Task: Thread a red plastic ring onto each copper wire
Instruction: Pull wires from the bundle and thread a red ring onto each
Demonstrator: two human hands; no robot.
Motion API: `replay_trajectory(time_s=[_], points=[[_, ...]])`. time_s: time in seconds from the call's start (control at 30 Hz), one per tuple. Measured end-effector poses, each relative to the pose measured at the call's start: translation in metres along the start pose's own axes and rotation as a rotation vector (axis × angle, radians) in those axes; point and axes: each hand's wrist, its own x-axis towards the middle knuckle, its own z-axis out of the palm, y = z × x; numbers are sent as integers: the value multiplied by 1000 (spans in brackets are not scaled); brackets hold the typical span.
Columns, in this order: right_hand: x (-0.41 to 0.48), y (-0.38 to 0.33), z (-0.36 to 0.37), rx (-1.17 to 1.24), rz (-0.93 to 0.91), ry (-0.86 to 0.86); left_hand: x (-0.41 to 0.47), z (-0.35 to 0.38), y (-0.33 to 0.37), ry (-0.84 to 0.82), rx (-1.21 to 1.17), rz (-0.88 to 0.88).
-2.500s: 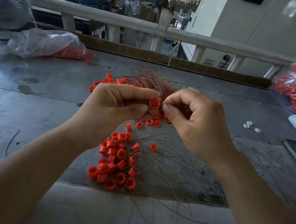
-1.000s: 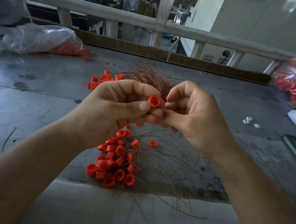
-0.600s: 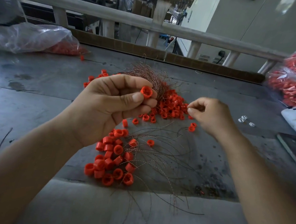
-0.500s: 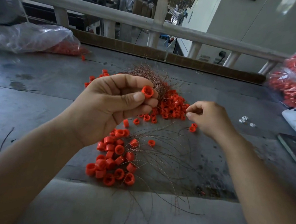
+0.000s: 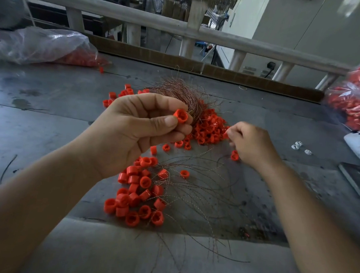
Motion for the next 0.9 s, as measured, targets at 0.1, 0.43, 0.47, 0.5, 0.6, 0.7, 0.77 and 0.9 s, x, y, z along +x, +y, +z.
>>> replay_trajectory(time_s=[0.1,0.43,0.47,0.5,0.6,0.7,0.77,0.9], points=[[-7,-12,-13,438,28,43,0,-1,-1,-23,40,-8],[-31,-54,-20,822,-109,-171,1,-1,-5,10,134,-38],[-31,-55,-20,838,-119,-186,1,-1,-5,20,146,-41],[-32,-56,-21,847,-128,-199,1,0,-6,26,155,-44],[-34,-58,-21,844,-149,-233,0,1,-5,36,183,-46],[-36,-59,-21,855,-165,-249,2,2,-6,56,240,-49],[-37,-60,-21,857,-184,-256,2,3,-7,70,278,-51],[-41,-66,-18,818,-235,-220,1,3,-9,110,322,-46]])
